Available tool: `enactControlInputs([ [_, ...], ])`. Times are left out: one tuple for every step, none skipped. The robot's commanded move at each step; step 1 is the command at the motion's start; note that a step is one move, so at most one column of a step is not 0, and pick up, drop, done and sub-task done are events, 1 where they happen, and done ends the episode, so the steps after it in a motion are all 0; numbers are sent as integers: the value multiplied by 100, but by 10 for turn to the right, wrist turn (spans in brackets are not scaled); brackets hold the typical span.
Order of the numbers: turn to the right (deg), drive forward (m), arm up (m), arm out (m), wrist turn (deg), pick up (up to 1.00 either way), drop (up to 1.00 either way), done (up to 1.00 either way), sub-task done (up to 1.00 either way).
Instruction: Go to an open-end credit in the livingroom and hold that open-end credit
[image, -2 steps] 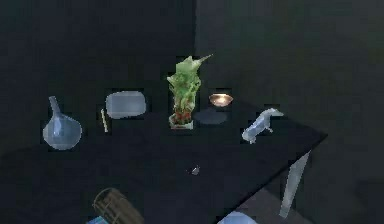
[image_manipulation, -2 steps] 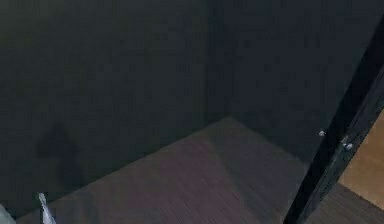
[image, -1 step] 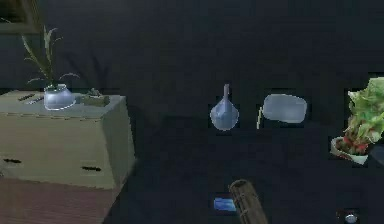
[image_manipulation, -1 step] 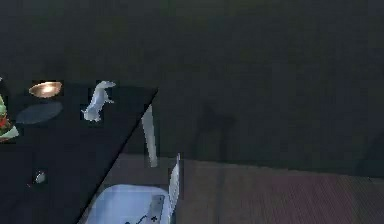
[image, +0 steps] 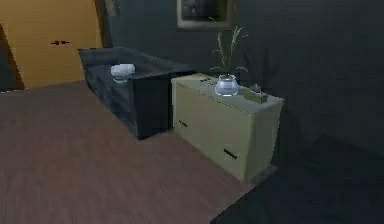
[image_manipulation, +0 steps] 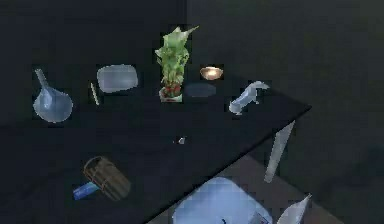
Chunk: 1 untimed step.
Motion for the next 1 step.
enactControlInputs([
  [-300, 0, 0, 0, 0, 0, 0, 0, 0],
])
